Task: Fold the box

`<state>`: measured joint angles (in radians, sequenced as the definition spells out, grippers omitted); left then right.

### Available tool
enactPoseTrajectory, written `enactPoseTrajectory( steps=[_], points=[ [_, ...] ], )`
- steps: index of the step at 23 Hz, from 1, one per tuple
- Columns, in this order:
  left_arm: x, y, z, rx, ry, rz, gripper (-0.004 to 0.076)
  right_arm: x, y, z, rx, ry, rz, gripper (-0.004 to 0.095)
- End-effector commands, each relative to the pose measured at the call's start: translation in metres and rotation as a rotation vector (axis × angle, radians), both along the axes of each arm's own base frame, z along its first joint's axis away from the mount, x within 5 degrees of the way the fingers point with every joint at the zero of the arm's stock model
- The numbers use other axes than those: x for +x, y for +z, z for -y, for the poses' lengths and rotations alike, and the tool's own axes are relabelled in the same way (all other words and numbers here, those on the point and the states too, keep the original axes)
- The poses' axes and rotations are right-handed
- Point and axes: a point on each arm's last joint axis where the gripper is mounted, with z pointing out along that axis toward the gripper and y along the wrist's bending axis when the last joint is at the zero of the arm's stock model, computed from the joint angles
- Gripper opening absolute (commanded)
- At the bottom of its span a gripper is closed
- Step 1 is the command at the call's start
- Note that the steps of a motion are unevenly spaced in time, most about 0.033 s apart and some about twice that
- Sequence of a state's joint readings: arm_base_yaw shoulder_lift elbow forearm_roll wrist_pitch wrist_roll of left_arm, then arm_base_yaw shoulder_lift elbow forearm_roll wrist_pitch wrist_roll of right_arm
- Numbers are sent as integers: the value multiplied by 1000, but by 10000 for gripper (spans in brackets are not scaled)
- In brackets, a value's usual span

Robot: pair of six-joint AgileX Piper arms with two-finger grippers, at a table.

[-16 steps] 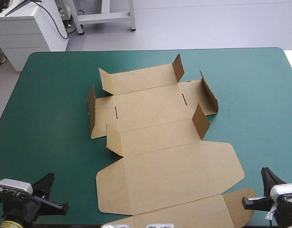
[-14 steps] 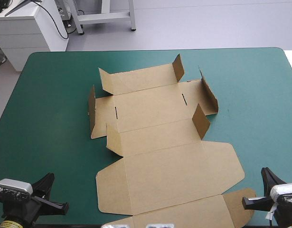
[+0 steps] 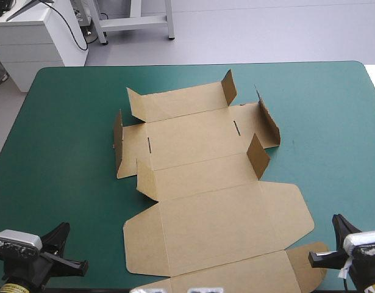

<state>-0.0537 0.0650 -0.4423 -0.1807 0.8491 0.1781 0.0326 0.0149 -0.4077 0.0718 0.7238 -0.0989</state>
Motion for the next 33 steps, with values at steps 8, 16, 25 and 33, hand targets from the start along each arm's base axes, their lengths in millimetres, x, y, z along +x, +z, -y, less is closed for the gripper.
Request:
enactPoseTrajectory(
  steps=[8,16,25,33],
  points=[
    [3,12,1,-31,3,72,-8,71,80,-17,36,157,-112,-21],
    [3,12,1,-31,3,72,-8,130,111,-23,41,209,-262,-21],
    [3,12,1,-32,4,72,-8,229,113,-34,67,320,-579,-19],
    [3,12,1,-35,5,72,-8,275,70,-42,96,416,-729,297]
  ],
)
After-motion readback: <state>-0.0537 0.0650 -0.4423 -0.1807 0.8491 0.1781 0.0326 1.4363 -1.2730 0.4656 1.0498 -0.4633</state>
